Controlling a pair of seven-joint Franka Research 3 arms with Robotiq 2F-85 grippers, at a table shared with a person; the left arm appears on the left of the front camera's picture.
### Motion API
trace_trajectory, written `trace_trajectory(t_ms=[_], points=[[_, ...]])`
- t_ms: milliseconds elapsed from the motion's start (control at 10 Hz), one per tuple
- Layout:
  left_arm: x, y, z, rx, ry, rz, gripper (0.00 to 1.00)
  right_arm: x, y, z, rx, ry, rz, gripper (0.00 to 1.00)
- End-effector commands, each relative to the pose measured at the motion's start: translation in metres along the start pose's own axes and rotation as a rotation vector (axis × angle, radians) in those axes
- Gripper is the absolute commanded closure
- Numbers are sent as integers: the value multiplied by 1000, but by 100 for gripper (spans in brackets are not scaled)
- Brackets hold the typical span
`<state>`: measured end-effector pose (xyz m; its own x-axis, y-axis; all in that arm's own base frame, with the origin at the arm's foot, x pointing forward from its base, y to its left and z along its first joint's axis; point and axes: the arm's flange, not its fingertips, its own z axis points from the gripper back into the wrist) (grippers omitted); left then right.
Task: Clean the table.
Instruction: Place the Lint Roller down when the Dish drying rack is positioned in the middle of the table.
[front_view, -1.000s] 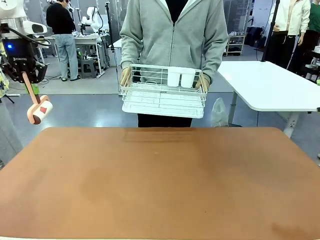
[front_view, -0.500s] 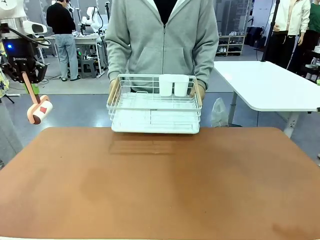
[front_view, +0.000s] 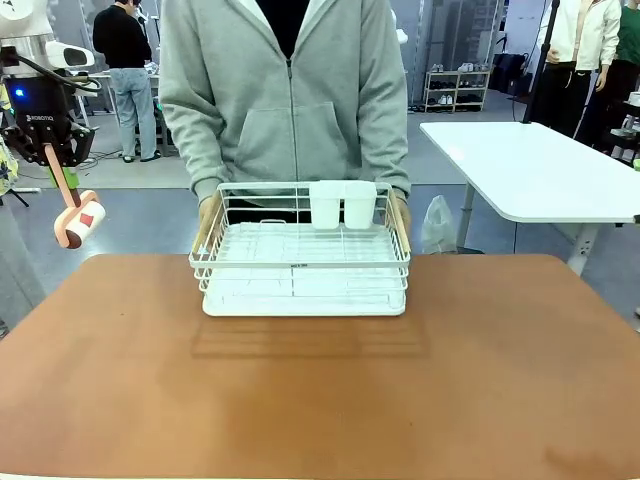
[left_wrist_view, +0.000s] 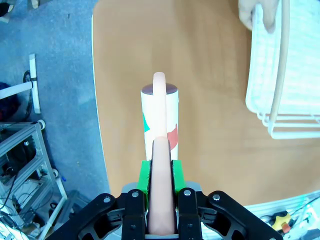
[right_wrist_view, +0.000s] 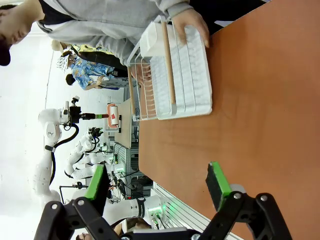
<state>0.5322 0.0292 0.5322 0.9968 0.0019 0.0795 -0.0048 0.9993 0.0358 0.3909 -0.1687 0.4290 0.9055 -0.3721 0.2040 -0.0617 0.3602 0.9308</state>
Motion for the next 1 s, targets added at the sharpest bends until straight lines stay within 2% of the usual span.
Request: trace_trajectory(t_ms=[0,900], points=[[1,4,5,19,9,-10,79,-1,2,0,11,-1,5,0],[1,4,5,19,9,-10,79,-1,2,0,11,-1,5,0]])
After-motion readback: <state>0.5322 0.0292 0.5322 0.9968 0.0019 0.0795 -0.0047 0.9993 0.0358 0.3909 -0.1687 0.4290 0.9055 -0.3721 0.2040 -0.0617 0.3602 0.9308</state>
